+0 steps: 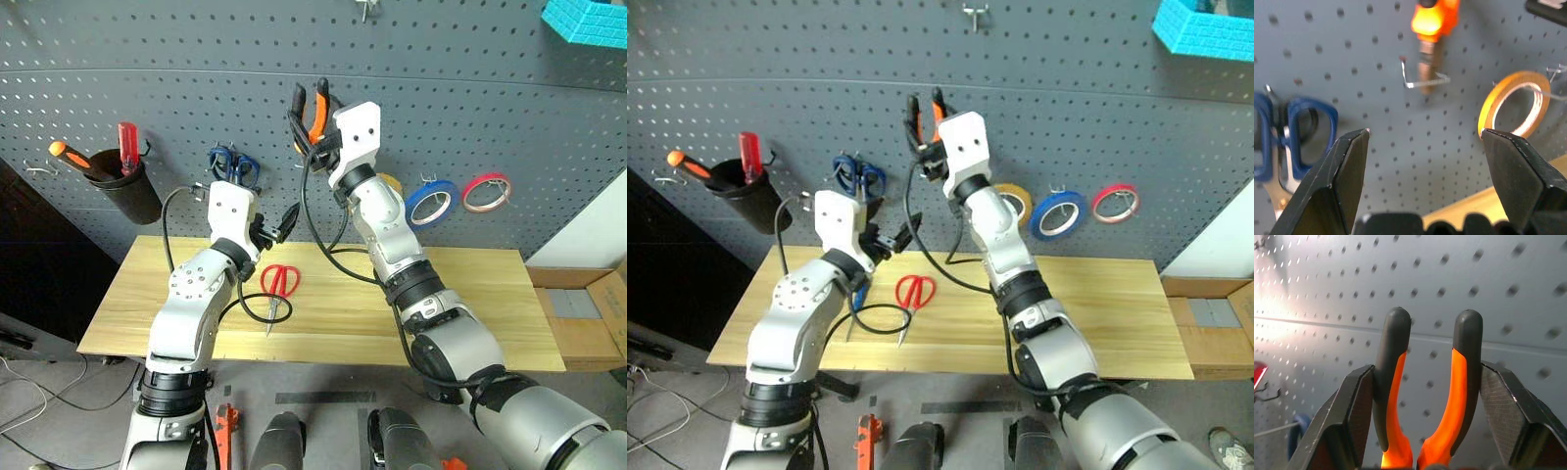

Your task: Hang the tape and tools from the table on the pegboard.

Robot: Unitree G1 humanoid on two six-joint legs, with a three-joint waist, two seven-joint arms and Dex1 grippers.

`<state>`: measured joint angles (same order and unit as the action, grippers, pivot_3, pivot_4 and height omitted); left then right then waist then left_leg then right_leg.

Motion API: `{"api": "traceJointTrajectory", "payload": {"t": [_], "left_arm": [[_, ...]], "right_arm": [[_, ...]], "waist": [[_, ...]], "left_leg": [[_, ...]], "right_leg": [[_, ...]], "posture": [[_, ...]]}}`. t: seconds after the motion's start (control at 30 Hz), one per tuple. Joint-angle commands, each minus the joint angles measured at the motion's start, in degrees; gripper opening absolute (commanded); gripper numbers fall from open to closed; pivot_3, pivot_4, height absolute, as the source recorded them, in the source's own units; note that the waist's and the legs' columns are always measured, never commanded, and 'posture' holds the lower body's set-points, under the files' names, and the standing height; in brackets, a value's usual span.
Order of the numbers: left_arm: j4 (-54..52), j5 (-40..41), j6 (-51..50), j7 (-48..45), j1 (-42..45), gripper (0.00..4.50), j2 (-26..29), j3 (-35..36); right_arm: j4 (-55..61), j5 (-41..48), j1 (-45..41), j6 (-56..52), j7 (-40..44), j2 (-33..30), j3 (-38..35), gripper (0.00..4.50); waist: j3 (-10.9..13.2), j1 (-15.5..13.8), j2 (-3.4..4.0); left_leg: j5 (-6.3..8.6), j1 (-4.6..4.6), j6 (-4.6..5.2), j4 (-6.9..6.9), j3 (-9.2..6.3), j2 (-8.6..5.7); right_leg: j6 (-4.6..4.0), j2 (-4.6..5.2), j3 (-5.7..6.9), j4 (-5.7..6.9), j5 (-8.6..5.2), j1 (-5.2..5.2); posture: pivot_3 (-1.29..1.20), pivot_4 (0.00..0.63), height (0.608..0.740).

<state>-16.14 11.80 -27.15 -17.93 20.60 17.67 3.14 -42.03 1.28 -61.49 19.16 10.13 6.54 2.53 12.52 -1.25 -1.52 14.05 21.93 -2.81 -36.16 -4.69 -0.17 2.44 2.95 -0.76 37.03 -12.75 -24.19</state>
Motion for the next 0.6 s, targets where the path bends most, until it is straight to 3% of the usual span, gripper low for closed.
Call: {"api": "traceJointTrajectory", "payload": {"t": [0.03, 0.4, 0.57, 0.6], "left_arm": [[-3.89, 0.45, -0.15, 0.73, -1.21, 3.92, -0.6, -0.01], [-4.29, 0.41, -0.7, 1.02, -2.63, 3.92, -0.47, 0.16], [-4.42, 0.33, -0.71, 1.31, -3.07, 3.92, -0.78, -0.04], [-4.56, 0.27, -0.63, 1.38, -3.47, 3.92, -0.87, -0.12]], "right_arm": [[2.65, 0.18, -0.22, 0.09, 0.87, 0.4, 0.41, 2.8], [-3.42, -5.1, -1.11, -7.4, 1.94, -1.9, 3.93, 2.8], [-2.1, -4.52, -0.52, -9.09, 4.81, -2.46, 3.85, 4.36], [-0.49, -4.58, 0.41, -9.45, 5.34, -2.82, 4.04, 4.44]], "waist": [[0.61, 0.0, -0.03], [1.93, 0.15, -0.03], [2.19, 0.15, -0.05], [2.33, 0.15, -0.03]], "left_leg": [[0.0, 0.02, 0.0, 0.0, -0.01, 0.0], [0.0, 0.05, 0.0, 0.09, 0.0, 0.0], [-0.01, -0.02, 0.01, 0.07, -0.01, 0.0], [-0.01, 0.01, 0.02, 0.06, -0.01, 0.0]], "right_leg": [[0.0, 0.01, 0.0, 0.0, 0.0, -0.01], [-0.07, 0.04, 0.02, 0.0, -0.05, -0.12], [-0.07, 0.04, 0.03, 0.0, -0.06, -0.04], [-0.06, 0.03, 0.04, 0.0, -0.06, -0.05]], "posture": [[0.19, 0.258, 0.74], [0.19, 0.283, 0.74], [0.18, 0.282, 0.74], [0.18, 0.281, 0.74]]}}
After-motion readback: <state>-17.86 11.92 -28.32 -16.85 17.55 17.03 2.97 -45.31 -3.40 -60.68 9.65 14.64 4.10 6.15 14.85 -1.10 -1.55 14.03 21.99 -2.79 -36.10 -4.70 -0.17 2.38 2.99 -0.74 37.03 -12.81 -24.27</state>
